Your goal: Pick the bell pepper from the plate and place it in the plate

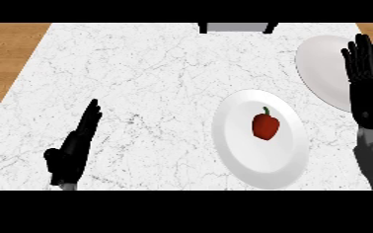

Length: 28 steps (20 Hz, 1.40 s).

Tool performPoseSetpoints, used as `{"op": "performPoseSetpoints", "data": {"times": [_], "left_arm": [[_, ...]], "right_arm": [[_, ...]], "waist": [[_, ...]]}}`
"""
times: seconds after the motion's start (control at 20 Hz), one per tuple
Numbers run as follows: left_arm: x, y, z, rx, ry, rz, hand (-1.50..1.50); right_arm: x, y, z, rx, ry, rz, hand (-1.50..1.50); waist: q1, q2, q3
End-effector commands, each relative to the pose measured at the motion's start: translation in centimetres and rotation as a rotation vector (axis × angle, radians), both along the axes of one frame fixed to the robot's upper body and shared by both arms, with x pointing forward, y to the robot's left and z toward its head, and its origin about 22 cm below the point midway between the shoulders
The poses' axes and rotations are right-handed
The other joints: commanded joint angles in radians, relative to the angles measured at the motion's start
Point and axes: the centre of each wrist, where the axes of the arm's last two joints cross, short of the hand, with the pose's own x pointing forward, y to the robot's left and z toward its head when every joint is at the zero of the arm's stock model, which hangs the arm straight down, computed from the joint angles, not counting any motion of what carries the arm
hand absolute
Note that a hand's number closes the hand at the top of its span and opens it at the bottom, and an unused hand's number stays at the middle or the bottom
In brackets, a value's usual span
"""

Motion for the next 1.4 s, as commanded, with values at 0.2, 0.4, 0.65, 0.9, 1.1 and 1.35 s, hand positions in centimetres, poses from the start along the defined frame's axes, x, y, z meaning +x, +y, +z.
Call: {"op": "performPoseSetpoints", "data": {"times": [0.2, 0.4, 0.65, 0.9, 1.1, 1.35], "left_arm": [[0.4, 0.5, -1.0, -0.072, 0.237, 0.067, 0.0], [-0.3, 0.0, -1.4, -0.164, 0.265, 0.024, 0.0], [0.2, -1.0, -1.2, -0.157, 0.285, 0.011, 0.0], [1.1, -2.2, -1.0, -0.174, 0.309, -0.01, 0.0], [2.0, -1.8, 0.2, -0.168, 0.278, 0.002, 0.0], [0.9, -2.1, -0.6, -0.179, 0.288, -0.015, 0.0]], "right_arm": [[-0.3, -2.4, 6.8, -0.041, -0.067, -0.185, 1.5], [-2.3, -7.8, 2.8, -0.3, 0.07, -0.637, 1.5], [-6.6, -1.7, -1.5, -0.166, -0.061, -0.669, -1.5], [-9.8, -0.5, 0.5, -0.278, 0.002, -0.593, -1.5], [-10.2, 0.1, 2.0, -0.45, 0.24, -0.474, -1.5], [-10.4, 2.0, 3.7, -0.588, 0.479, -0.345, -1.5]], "waist": [[-0.058, 0.004, -0.034], [-0.087, 0.007, -0.038], [-0.063, 0.003, -0.033], [-0.05, 0.006, -0.033], [-0.054, 0.007, -0.037], [-0.028, 0.009, -0.037]]}}
